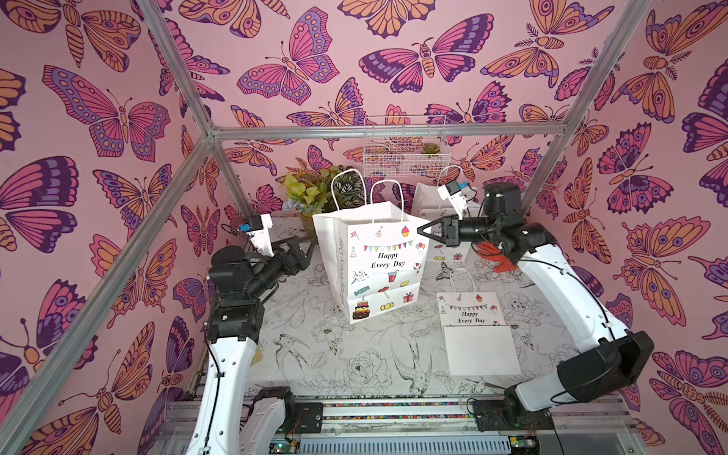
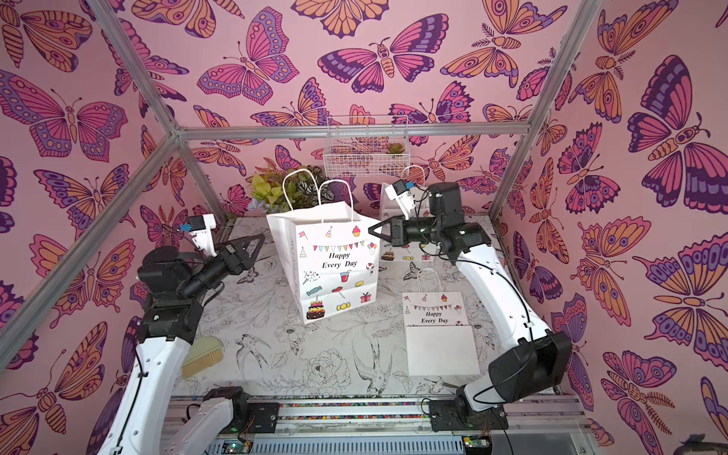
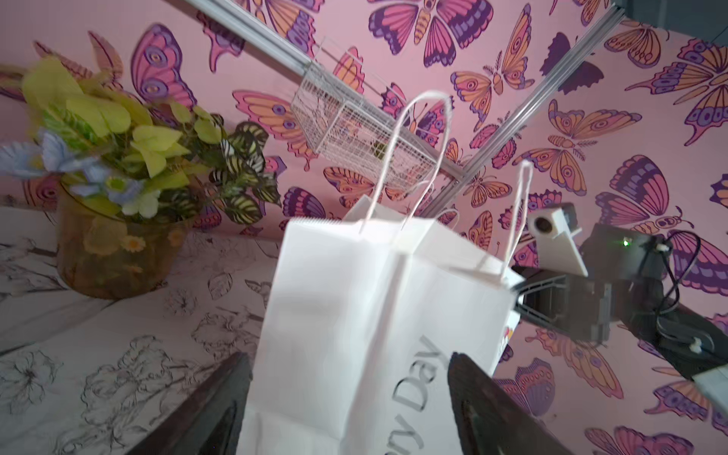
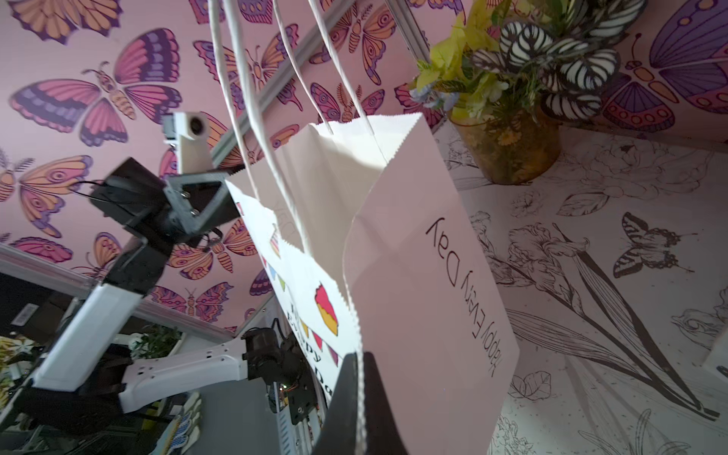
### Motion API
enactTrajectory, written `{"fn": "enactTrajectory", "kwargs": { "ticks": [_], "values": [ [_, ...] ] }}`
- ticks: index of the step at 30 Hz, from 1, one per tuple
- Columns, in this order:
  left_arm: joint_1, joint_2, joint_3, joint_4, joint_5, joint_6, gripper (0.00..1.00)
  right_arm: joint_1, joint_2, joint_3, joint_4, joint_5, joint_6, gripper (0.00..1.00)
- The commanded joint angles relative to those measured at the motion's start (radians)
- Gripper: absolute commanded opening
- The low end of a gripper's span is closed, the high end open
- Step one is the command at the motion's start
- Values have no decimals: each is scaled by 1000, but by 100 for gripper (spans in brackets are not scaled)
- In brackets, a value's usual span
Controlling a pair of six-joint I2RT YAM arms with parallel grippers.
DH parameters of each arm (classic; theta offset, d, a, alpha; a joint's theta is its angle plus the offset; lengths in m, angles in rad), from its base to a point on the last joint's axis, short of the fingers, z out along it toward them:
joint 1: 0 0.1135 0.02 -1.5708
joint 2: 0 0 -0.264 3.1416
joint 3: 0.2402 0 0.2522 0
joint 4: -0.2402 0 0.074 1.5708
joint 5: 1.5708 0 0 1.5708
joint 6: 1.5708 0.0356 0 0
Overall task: Put away the paper bag
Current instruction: Press the paper bag.
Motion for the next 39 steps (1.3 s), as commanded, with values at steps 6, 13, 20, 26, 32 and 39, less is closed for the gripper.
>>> {"fn": "enactTrajectory", "kwargs": {
  "ticks": [6,13,20,26,32,39],
  "values": [
    [6,-115,-42,-156,282,39,81,-139,47,30,559,-478,577,0],
    [-12,-139,-81,-160,432,77,82,-139,41,59,574,-531,581,0],
    [-26,-108,-108,-160,433,98,81,-139,6,74,520,-545,539,0],
    [-62,-114,-120,-159,421,92,80,-133,-9,70,481,-534,508,0],
    [-140,-96,-159,-161,334,112,76,-112,-30,72,479,-531,510,0],
    [-243,-53,-129,-161,244,133,73,-87,-63,36,476,-504,509,0]
  ]
}}
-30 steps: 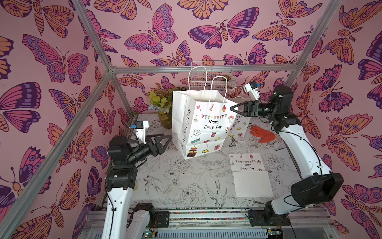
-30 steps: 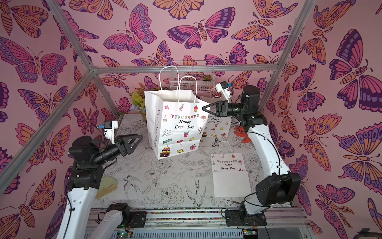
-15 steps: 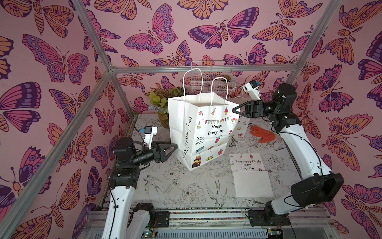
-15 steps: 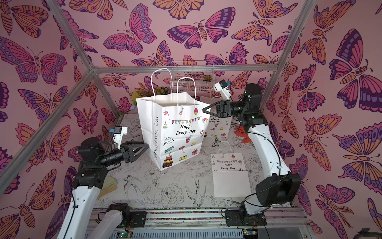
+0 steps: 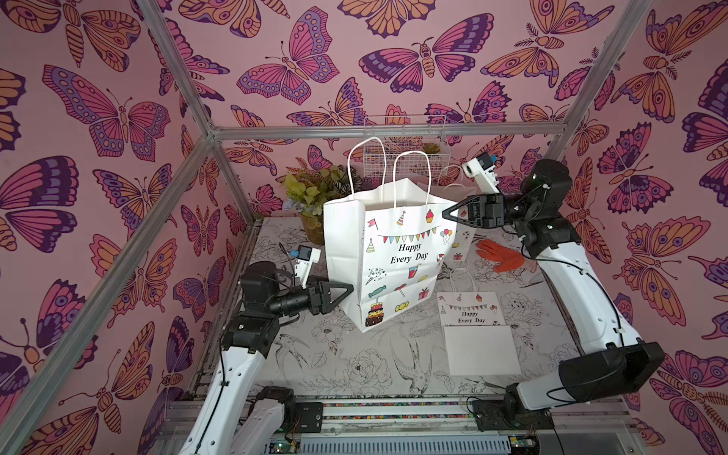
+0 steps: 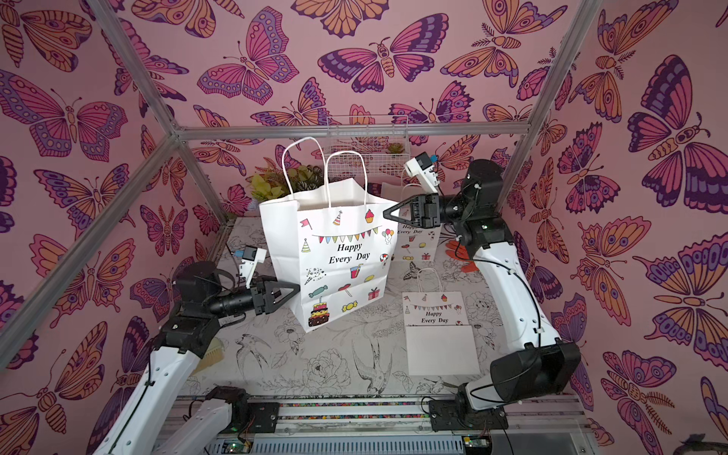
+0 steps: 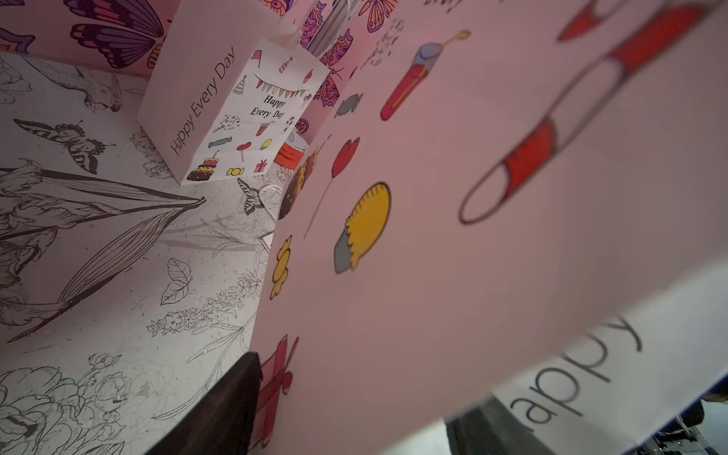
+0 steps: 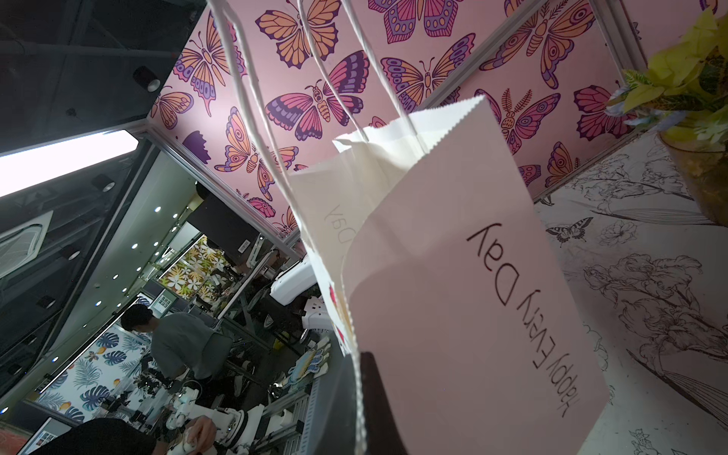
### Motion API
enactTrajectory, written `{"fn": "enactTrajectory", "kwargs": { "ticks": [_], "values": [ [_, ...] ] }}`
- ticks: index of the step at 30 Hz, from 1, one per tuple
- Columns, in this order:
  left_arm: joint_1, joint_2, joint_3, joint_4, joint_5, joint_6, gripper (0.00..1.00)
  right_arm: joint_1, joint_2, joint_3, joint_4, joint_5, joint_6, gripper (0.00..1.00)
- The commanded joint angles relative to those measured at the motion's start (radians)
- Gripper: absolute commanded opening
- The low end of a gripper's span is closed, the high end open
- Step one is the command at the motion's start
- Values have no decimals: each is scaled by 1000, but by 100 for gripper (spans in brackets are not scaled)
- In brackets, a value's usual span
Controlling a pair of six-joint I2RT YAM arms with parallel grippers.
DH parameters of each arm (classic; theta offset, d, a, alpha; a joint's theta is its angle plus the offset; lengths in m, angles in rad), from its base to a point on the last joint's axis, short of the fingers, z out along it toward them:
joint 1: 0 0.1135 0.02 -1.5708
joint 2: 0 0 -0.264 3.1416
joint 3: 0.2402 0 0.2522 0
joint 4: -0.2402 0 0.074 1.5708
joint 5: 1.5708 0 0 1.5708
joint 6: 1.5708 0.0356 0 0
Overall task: Put away the paper bag
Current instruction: Press the paper bag.
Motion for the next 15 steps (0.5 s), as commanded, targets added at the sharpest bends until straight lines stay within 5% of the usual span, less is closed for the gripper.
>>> {"fn": "enactTrajectory", "kwargs": {
  "ticks": [1,8,15],
  "values": [
    [-33,9,30,8,-51,24,73,15,-44,-21,6,22,-15,0],
    [-37,41,138,147,-3,-199,73,15,-35,-49,-71,143,-24,0],
    [-38,66,122,527,14,-523,78,16,-53,-28,-358,255,-252,0]
  ]
}}
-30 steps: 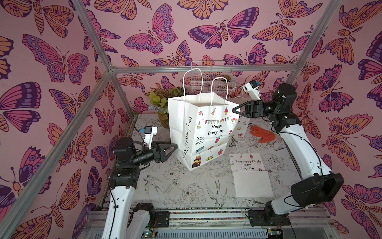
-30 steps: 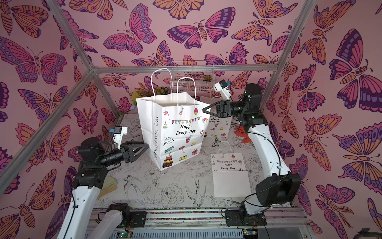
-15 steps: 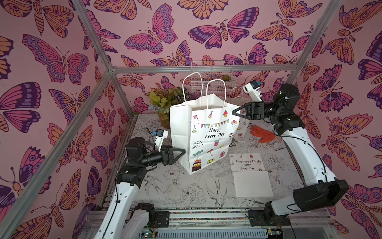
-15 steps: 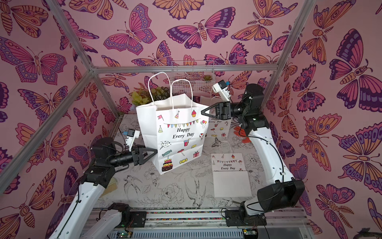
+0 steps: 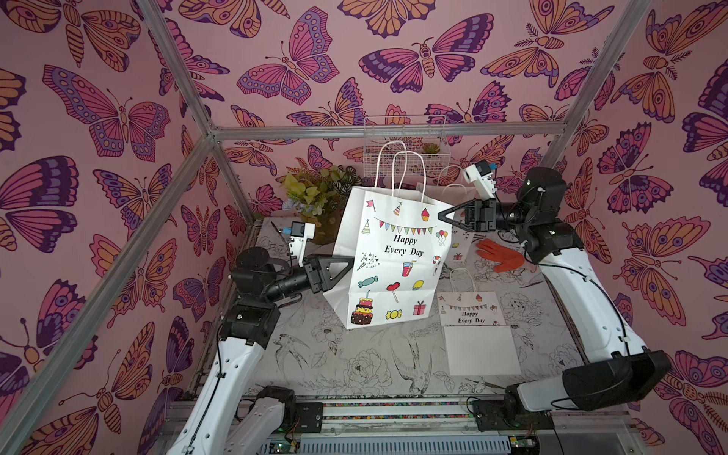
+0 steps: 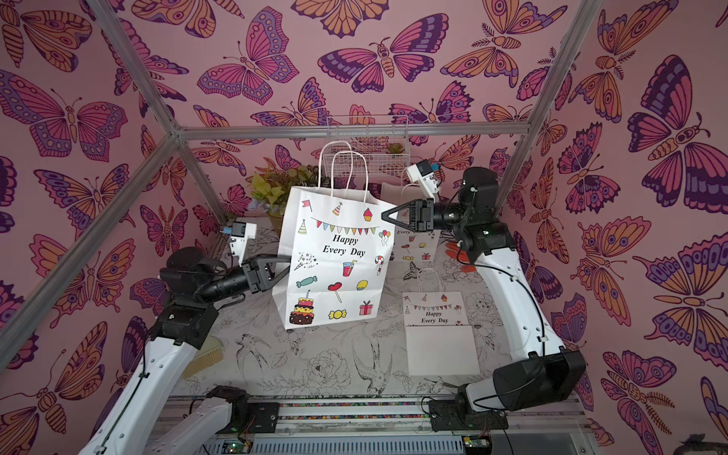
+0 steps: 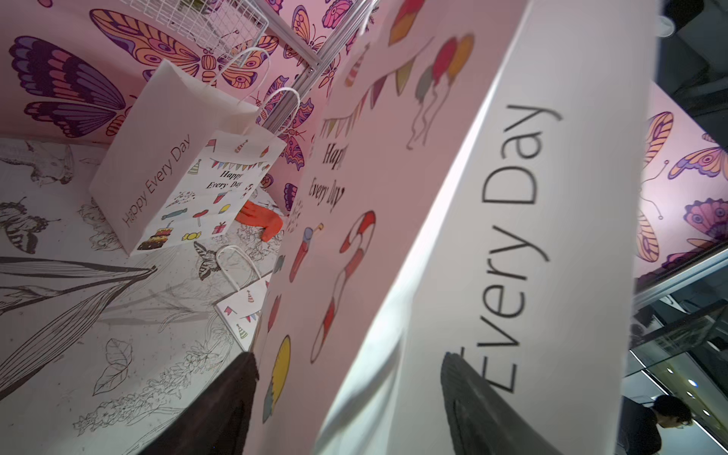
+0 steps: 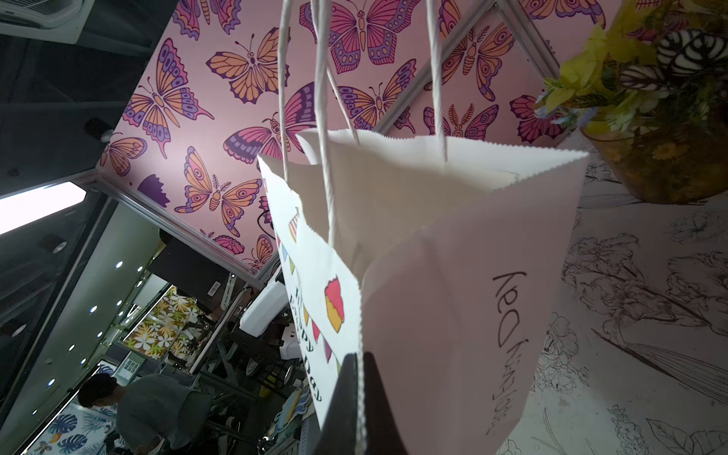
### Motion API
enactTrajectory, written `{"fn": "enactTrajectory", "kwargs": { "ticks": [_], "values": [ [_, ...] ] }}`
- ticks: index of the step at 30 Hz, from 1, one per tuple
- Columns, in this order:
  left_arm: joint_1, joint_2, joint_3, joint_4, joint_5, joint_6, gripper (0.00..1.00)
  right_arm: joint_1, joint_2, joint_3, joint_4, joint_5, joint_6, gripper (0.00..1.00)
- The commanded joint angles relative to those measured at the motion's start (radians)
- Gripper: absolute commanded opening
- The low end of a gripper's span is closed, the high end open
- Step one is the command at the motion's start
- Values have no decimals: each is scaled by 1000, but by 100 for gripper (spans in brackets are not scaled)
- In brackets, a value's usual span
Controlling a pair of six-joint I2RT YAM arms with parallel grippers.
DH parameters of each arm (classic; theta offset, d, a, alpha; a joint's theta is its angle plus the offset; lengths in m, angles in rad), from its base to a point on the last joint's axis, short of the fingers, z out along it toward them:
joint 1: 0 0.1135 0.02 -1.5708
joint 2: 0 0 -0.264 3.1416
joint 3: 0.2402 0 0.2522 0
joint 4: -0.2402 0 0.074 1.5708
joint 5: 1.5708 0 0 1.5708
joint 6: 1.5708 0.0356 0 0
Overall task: Put away the paper bag
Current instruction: Press the paper bag.
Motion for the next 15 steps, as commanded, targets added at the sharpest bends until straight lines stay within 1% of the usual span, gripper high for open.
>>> {"fn": "enactTrajectory", "kwargs": {
  "ticks": [1,4,10,15],
  "values": [
    [-3,11,-10,276,35,-216,78,8,-16,14,-155,76,-137,0],
    [-16,34,4,345,44,-269,79,11,-24,11,-206,103,-174,0],
    [-71,69,37,422,53,-307,81,21,-37,6,-278,158,-236,0],
    [-122,89,61,426,68,-292,83,36,-44,9,-303,207,-255,0]
  ]
}}
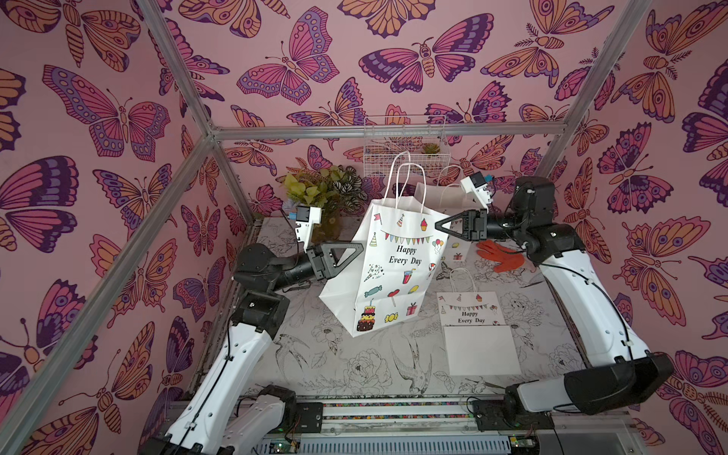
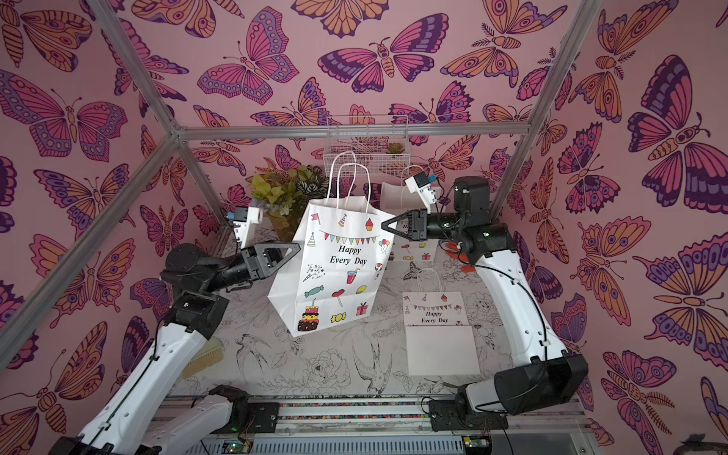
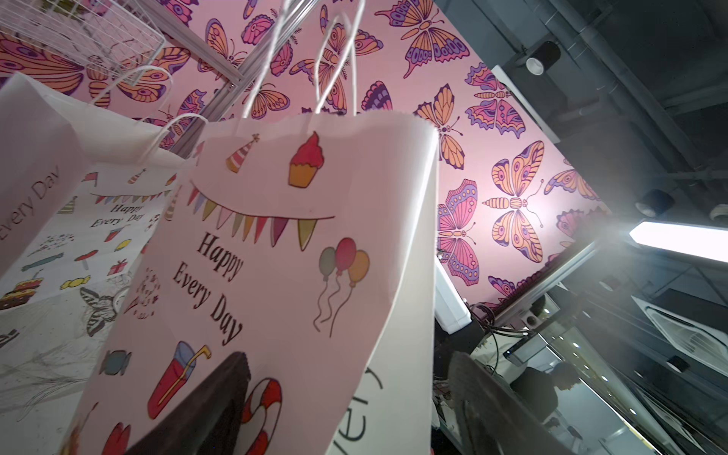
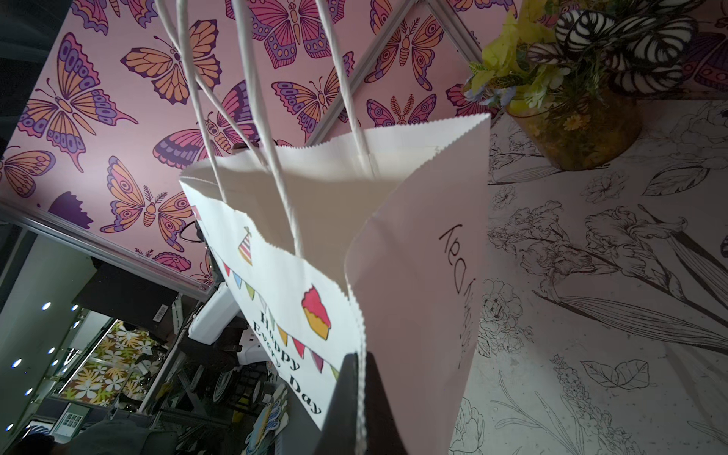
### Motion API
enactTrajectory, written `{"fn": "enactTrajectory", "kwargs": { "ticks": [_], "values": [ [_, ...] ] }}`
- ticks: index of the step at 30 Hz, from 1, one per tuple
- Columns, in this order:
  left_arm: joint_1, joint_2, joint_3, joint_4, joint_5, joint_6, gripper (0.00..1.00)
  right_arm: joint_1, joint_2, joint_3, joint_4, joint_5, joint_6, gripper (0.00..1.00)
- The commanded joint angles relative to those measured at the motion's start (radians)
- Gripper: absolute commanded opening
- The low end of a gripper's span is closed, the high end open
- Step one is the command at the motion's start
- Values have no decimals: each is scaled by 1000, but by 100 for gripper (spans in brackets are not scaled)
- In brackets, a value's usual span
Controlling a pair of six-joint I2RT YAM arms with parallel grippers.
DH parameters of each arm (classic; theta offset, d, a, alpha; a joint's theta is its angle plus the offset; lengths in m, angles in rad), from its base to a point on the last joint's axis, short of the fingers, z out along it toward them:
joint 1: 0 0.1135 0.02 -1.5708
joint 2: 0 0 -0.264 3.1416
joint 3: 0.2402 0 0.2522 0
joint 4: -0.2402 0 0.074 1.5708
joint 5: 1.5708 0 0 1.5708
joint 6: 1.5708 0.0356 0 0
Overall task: Put away the paper bag
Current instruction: Press the paper bag.
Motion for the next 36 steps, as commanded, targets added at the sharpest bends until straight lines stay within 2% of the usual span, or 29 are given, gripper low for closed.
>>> {"fn": "enactTrajectory", "kwargs": {
  "ticks": [1,5,13,15,25,36],
  "values": [
    [-31,3,31,65,39,-6,83,19,-26,11,-43,61,-46,0],
    [-51,1,30,0,23,39,82,27,-27,17,-63,91,-56,0],
    [-75,-28,86,-339,-67,295,79,64,-23,91,-225,221,-147,0],
    [-79,-25,94,-382,-83,326,79,81,-21,108,-256,252,-168,0],
    [-89,-25,99,-466,-132,401,77,110,-34,136,-316,329,-205,0],
    [-110,-3,94,-507,-165,439,73,123,-62,137,-294,348,-174,0]
  ]
}}
